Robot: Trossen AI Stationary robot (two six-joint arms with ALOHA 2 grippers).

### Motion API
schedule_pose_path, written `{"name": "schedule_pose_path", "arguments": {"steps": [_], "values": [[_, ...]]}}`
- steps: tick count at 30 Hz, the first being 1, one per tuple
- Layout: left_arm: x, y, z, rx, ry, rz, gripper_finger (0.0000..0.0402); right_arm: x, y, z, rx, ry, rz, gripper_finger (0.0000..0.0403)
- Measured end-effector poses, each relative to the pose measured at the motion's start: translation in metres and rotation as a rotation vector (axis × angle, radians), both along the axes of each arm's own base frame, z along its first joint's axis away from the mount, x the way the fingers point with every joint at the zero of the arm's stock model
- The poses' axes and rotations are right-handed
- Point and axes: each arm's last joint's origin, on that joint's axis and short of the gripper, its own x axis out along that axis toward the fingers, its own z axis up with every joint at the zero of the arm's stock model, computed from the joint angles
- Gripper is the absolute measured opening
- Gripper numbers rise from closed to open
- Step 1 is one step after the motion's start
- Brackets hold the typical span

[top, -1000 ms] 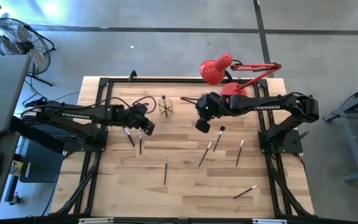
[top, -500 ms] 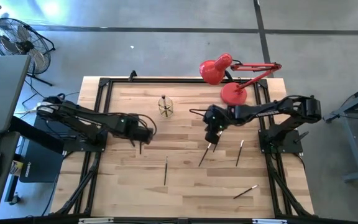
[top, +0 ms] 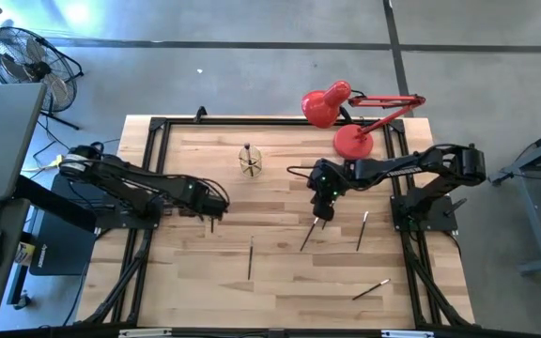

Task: Put items in baskets/containers
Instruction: Put the powder brush into the wire organizer

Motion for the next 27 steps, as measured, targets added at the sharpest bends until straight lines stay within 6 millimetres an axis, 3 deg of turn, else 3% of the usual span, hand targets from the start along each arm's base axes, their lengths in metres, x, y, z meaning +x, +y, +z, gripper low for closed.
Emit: {"name": "schedule_pose_path", "arguments": {"steps": [13,27], "values": [[-0.01,0.001,-0.024,0.006,-0.019,0.14,0.0126,0.0,0.0,0.0,-0.001,-0.005,0.016,0.0002],[-0.011,0.005,-0.024,0.125,-0.064,0.252,0.0141,0.0,0.0,0.0,-0.003,-0.007,0.02,0.0004]]}}
